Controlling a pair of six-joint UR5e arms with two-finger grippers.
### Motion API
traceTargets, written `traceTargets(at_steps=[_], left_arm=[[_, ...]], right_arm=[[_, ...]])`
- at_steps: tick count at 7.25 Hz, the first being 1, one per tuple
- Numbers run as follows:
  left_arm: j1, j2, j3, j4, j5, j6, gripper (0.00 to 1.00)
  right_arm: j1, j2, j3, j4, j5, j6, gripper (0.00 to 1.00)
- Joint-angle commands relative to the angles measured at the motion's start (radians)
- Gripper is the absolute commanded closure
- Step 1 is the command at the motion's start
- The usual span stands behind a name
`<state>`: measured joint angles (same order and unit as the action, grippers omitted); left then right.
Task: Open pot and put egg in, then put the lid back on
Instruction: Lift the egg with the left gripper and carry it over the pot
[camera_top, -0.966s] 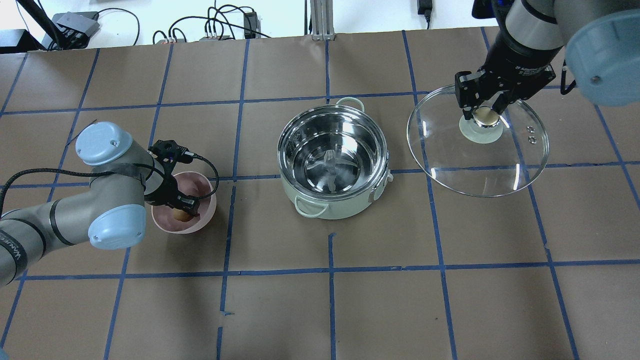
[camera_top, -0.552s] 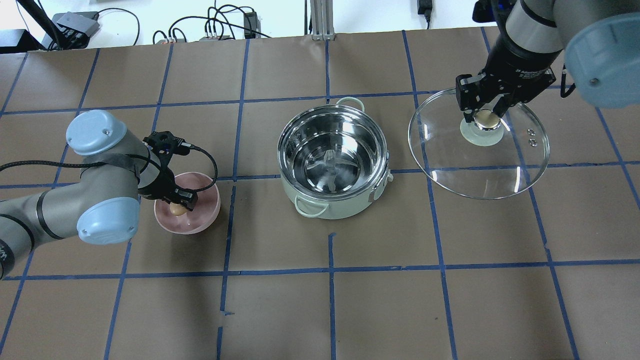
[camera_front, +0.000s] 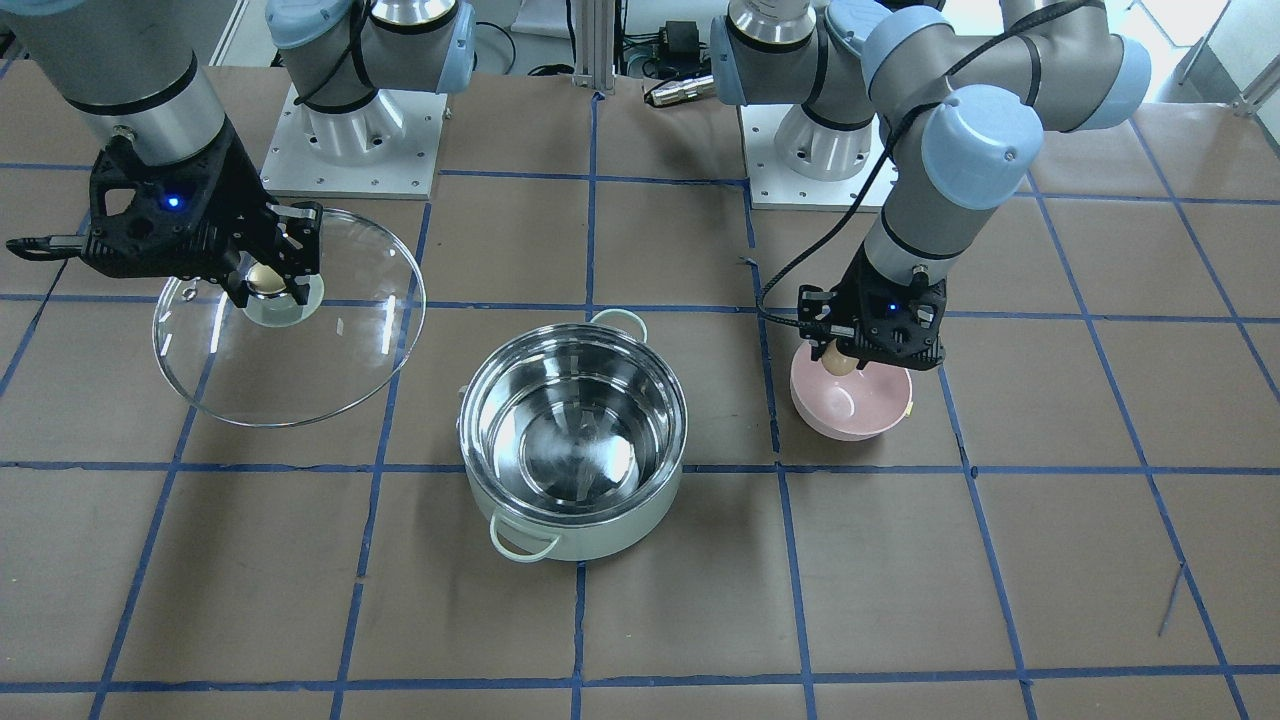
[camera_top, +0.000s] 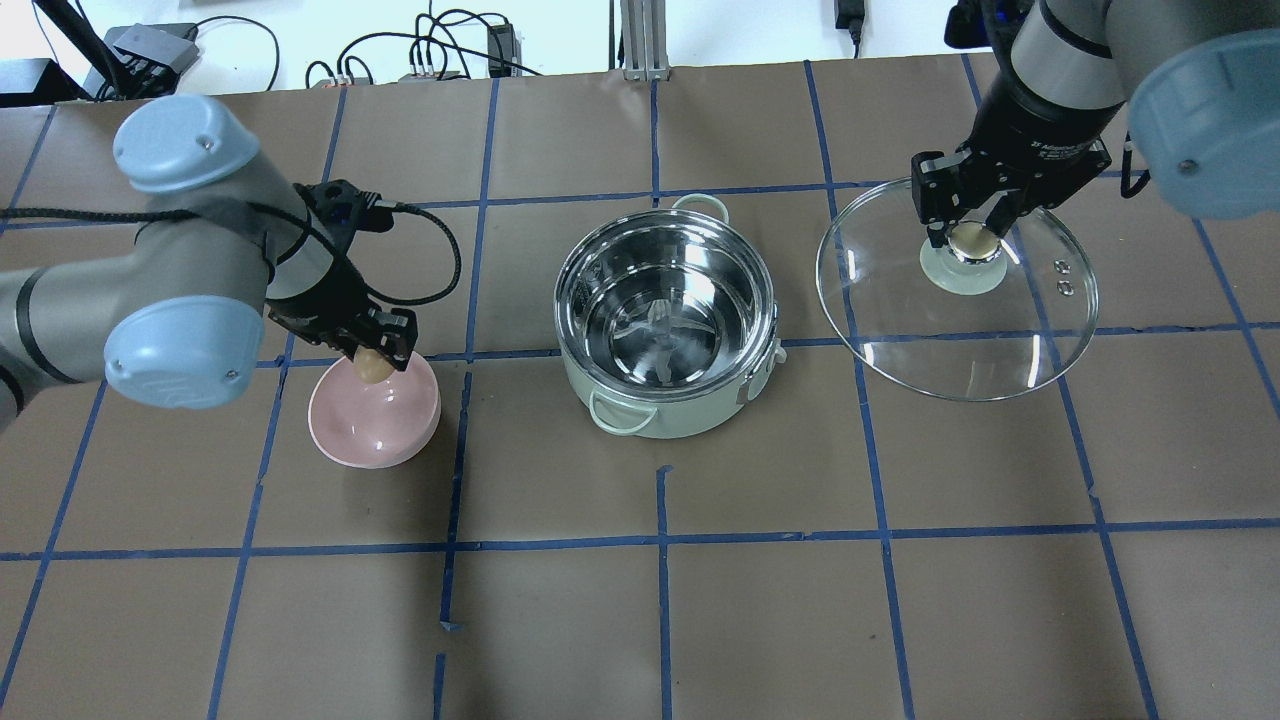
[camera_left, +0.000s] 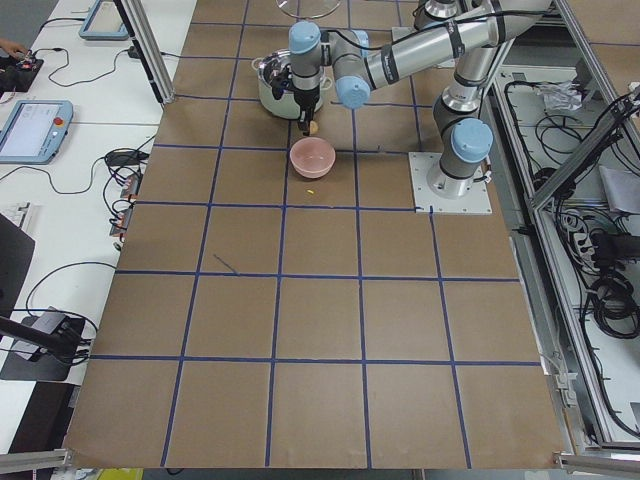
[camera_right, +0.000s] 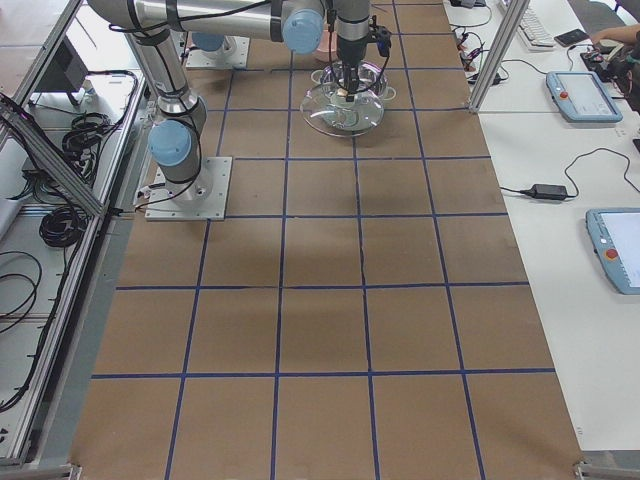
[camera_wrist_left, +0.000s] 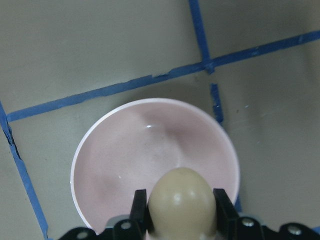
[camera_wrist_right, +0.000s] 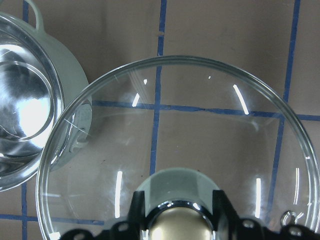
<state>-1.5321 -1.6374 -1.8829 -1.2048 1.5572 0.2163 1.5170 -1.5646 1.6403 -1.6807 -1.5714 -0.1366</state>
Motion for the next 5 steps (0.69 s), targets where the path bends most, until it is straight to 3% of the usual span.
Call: traceTargets(at_steps=[1,3,5], left_arm=[[-0.150,-0.086,0.213,-0.078,-0.011,-0.214,0.92],[-0.314,-0.232,0.382,-0.062,-0.008,-0.395,0.92],[-0.423,-0.358,0.406,0.067,-0.003,-0.523,0.92]], right_arm=[[0.000,-0.002,0.004,-0.001,0.001,0.000,0.61],[0.000,-0.003,0.004,-0.001,0.001,0.000,0.61],[-0.001,-0.002,0.004,-0.001,0.001,-0.006,0.61]])
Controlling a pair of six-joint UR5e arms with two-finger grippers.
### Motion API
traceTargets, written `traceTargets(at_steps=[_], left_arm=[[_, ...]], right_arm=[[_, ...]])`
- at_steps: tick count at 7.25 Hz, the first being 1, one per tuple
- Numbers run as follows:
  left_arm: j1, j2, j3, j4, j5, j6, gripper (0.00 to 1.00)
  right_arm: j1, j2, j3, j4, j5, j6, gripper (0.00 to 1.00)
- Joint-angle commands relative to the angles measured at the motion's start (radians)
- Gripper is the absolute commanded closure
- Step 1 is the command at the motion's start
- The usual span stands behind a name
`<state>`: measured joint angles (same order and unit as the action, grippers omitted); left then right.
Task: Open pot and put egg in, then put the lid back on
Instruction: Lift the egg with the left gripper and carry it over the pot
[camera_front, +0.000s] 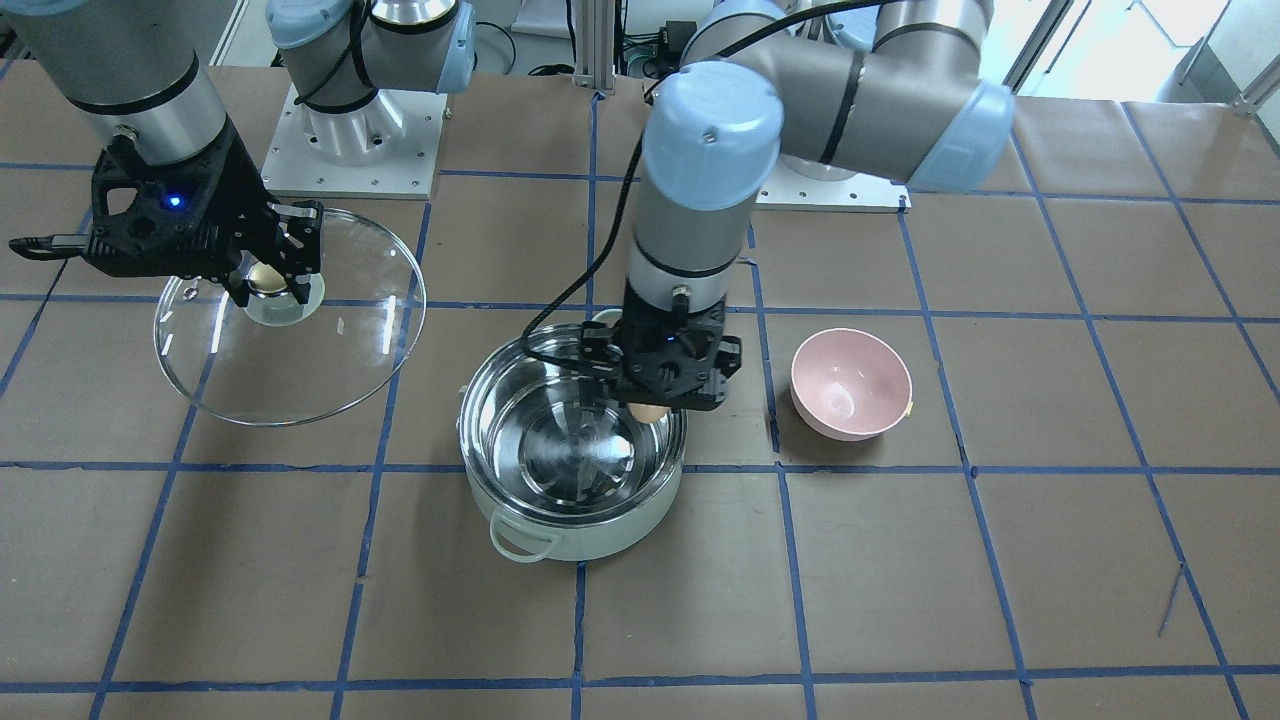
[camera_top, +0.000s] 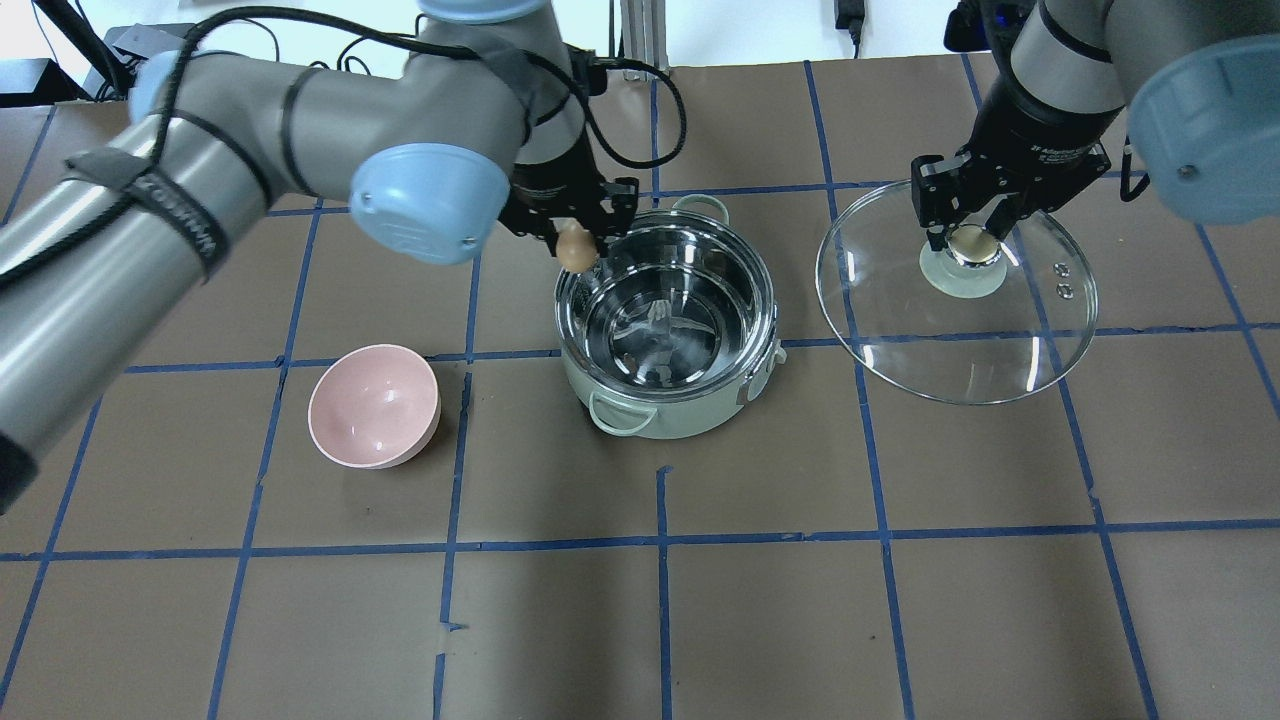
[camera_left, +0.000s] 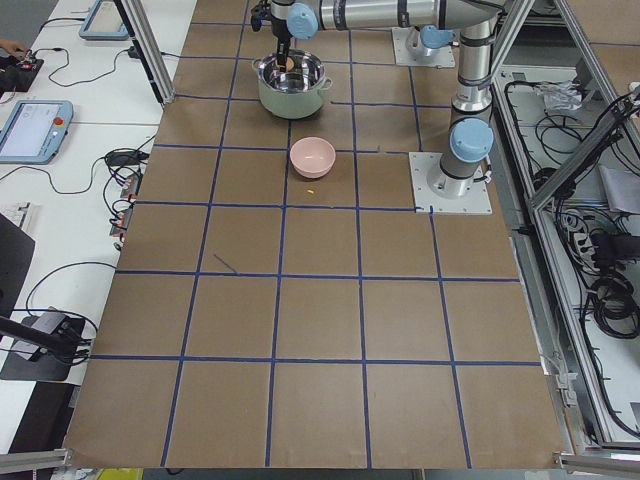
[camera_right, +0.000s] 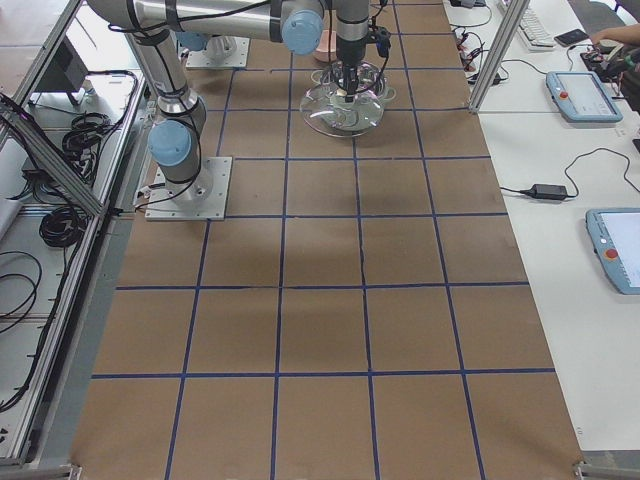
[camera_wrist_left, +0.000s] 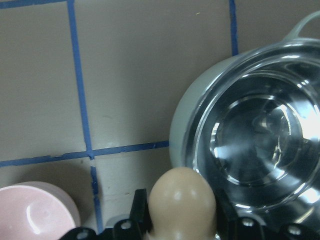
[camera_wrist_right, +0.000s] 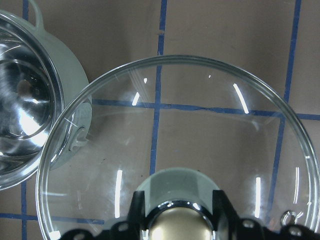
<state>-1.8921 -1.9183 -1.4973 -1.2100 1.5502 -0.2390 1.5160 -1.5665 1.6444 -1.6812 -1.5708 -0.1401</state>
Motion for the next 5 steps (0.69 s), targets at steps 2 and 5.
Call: traceTargets(at_steps=[2,5], left_arm=[[-0.065,-0.129,-0.016,0.087,-0.007,-0.054,0.92],[-0.068,-0.177,-0.066,0.171,-0.027,-0.062,0.88]], right_arm=[[0.000,0.000,0.005,-0.002,0.000,-0.004,0.61],[-0.002,0.000,0.009,-0.006,0.000,-0.004,0.60]])
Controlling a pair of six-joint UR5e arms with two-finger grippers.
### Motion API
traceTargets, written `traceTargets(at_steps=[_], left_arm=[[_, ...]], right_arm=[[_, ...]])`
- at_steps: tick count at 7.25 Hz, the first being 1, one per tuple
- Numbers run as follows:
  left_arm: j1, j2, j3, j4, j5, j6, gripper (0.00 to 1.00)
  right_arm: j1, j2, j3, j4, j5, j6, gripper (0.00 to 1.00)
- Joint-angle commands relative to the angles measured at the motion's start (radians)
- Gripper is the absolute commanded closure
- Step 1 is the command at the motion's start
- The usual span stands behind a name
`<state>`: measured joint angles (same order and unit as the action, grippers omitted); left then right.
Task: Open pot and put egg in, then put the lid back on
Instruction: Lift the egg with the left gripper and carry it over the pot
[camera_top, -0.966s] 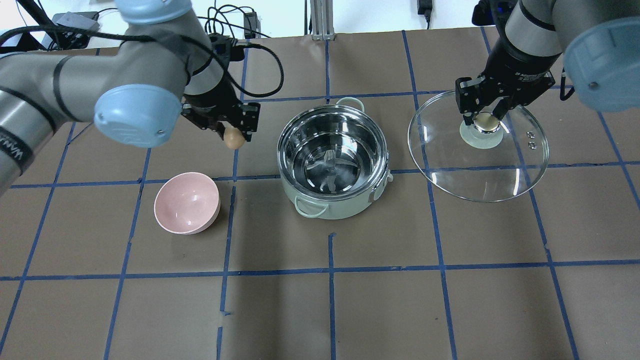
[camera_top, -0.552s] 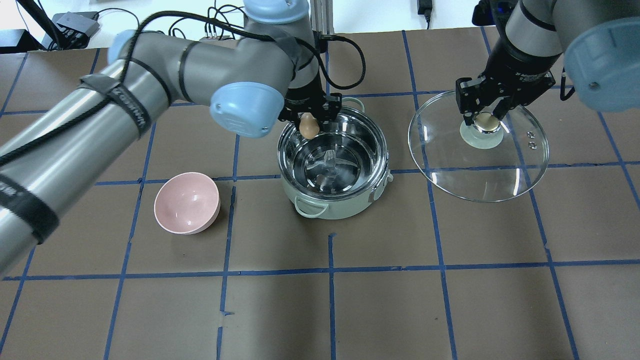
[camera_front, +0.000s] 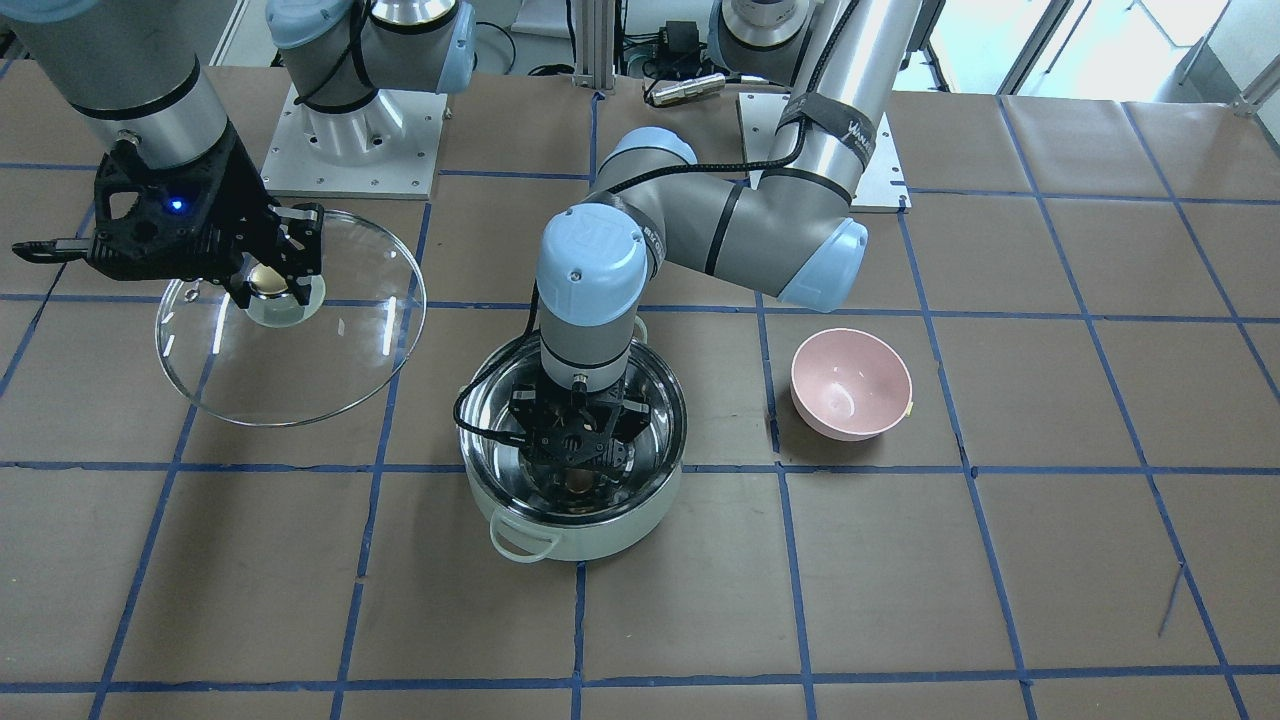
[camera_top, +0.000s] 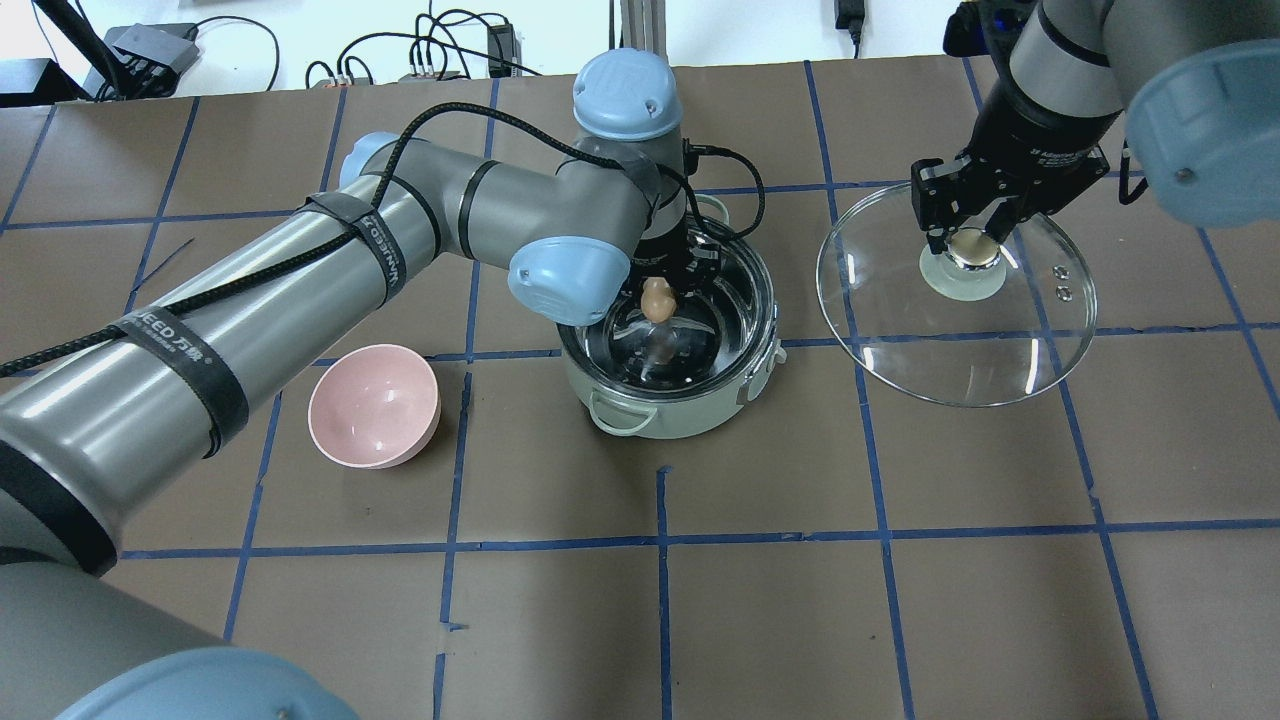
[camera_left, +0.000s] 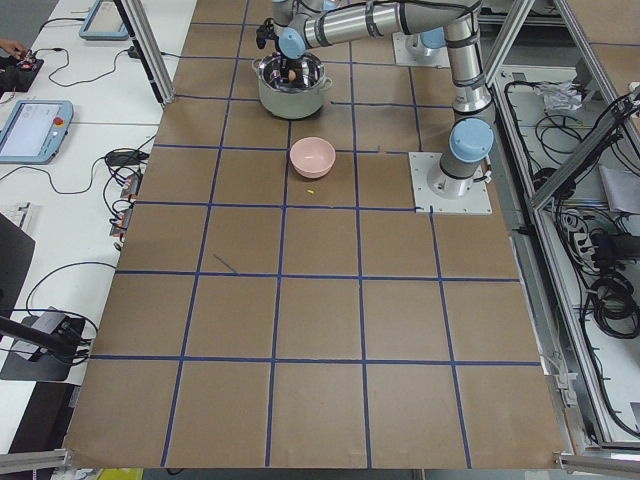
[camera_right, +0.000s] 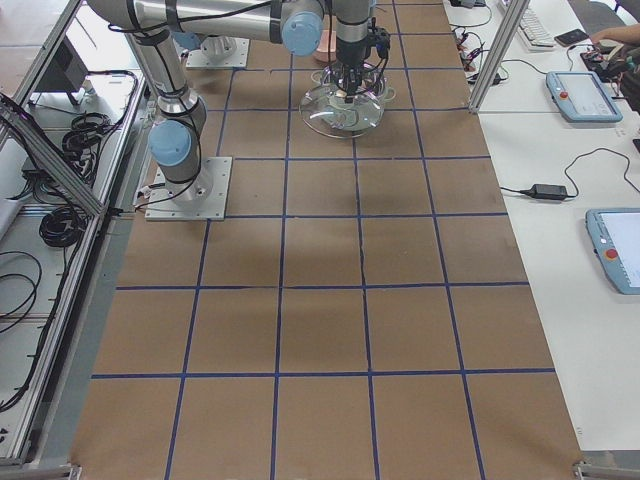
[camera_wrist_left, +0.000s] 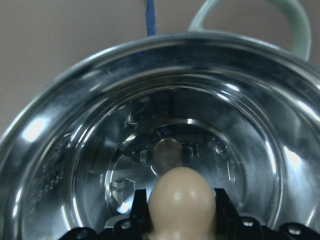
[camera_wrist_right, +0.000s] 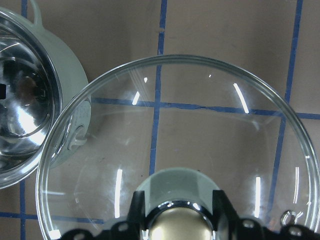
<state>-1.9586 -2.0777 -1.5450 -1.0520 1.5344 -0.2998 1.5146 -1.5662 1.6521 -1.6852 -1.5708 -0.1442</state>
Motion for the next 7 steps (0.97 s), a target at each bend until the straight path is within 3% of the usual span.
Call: traceTargets(at_steps=[1,2,3,4,7], left_arm=[[-0.002,-0.018,-0.018,0.001,-0.022,0.011,0.88],[-0.002,-0.013,-0.018,0.001,-0.020,0.016,0.67],[-0.002,0.001,-0.018,-0.003,-0.016,0.013,0.32],[-0.002,0.002,-0.017,-0.009,-0.019,0.008,0.25],[-0.002,0.075,-0.012,-0.066,-0.014,0.013,0.21]], right_arm=[[-0.001,0.000,0.002,-0.002,0.000,0.000,0.60],[-0.002,0.000,0.002,-0.002,-0.003,-0.021,0.60],[-0.002,0.000,0.003,-0.005,-0.005,-0.032,0.60],[-0.001,0.000,0.002,-0.005,-0.005,-0.032,0.60],[0.004,0.000,0.003,-0.008,-0.003,-0.026,0.60]])
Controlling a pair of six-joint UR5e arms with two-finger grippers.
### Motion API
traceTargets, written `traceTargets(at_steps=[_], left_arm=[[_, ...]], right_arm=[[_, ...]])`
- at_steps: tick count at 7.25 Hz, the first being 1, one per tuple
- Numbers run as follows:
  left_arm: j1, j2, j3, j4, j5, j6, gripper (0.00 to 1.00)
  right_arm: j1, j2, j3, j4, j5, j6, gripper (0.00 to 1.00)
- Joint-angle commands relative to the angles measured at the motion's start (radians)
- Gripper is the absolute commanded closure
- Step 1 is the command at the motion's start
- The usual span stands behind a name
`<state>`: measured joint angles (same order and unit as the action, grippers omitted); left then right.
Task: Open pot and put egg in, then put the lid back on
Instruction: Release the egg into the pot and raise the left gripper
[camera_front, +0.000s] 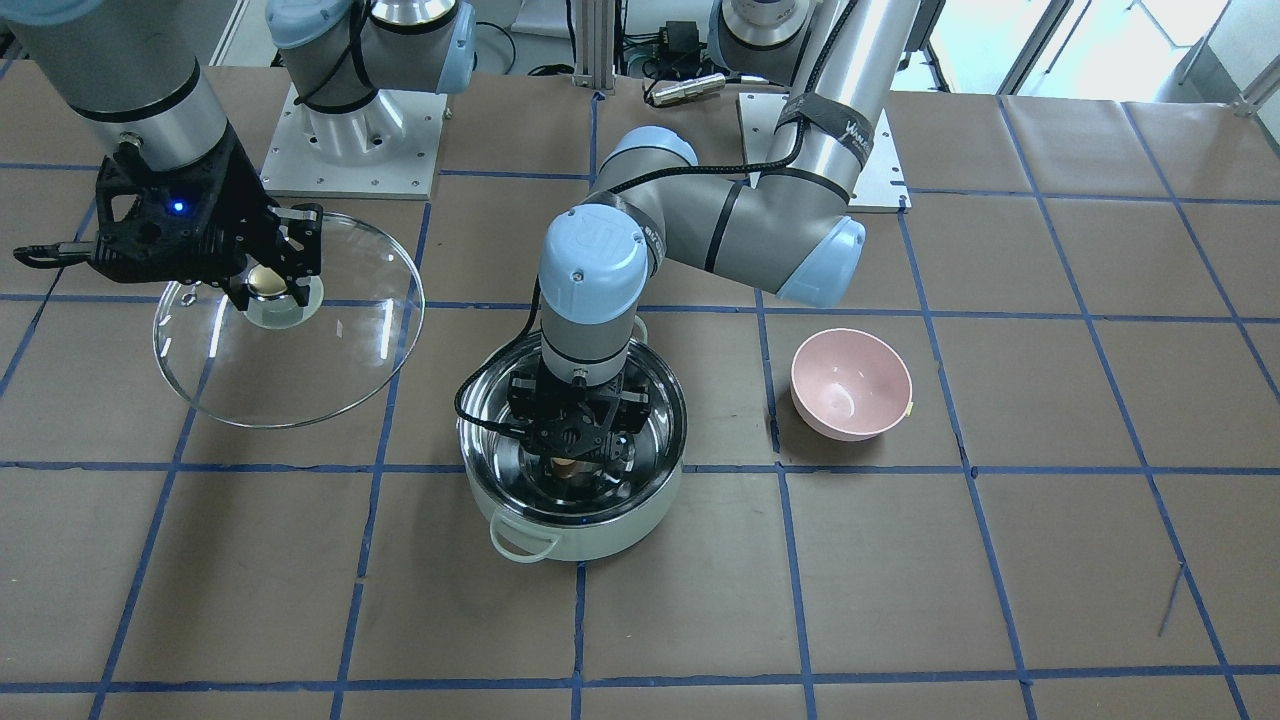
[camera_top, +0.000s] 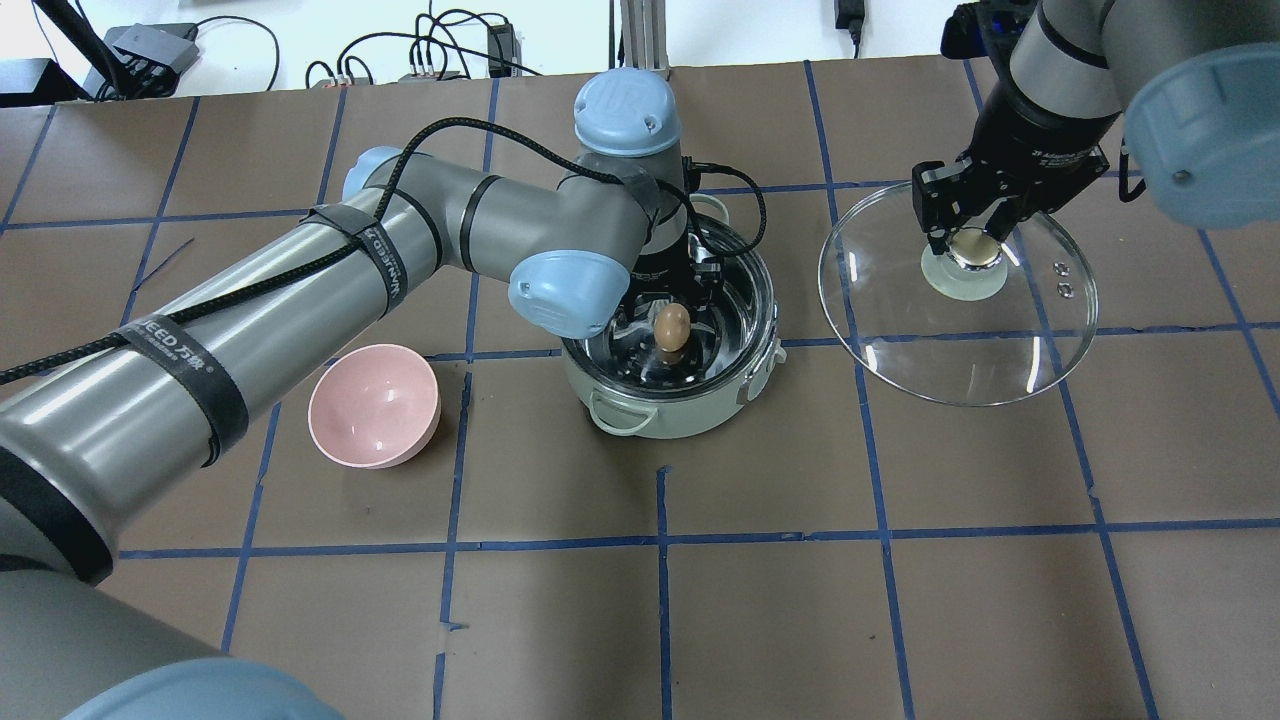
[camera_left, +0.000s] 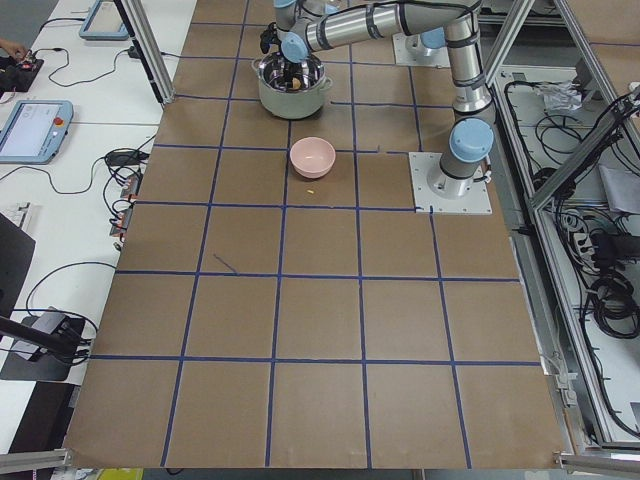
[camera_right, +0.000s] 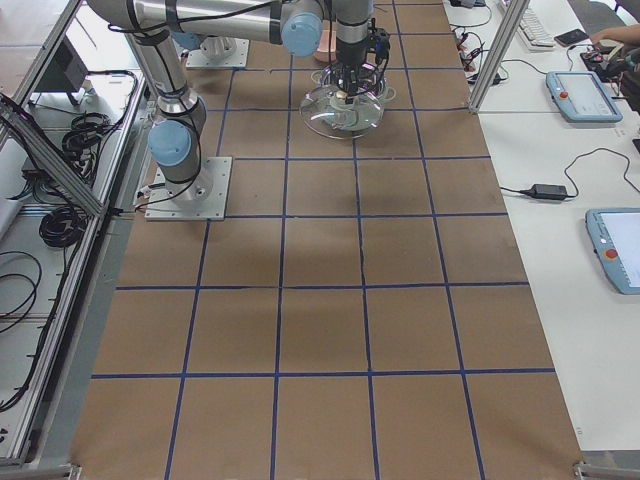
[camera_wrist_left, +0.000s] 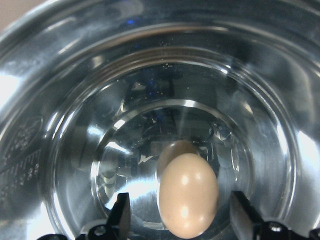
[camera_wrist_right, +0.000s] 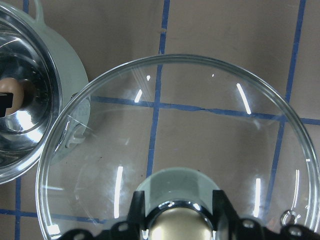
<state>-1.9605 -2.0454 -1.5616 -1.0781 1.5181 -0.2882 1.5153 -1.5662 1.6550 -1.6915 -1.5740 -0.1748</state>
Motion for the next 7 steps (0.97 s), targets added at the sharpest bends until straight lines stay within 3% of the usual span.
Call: traceTargets(at_steps=[1,4,7], left_arm=[[0.002,0.119,0.017,-0.140,0.008,0.010,0.21],[0.063,0.380,0.006,-0.469,0.010,0.066,0.16],[0.332,0.467,0.014,-0.572,0.050,0.332,0.04]], right_arm=[[0.008,-0.002,-0.001,-0.003,0.005,0.020,0.60],[0.083,0.034,-0.006,-0.055,0.026,0.164,0.60],[0.291,0.162,-0.014,-0.268,0.017,0.405,0.60]])
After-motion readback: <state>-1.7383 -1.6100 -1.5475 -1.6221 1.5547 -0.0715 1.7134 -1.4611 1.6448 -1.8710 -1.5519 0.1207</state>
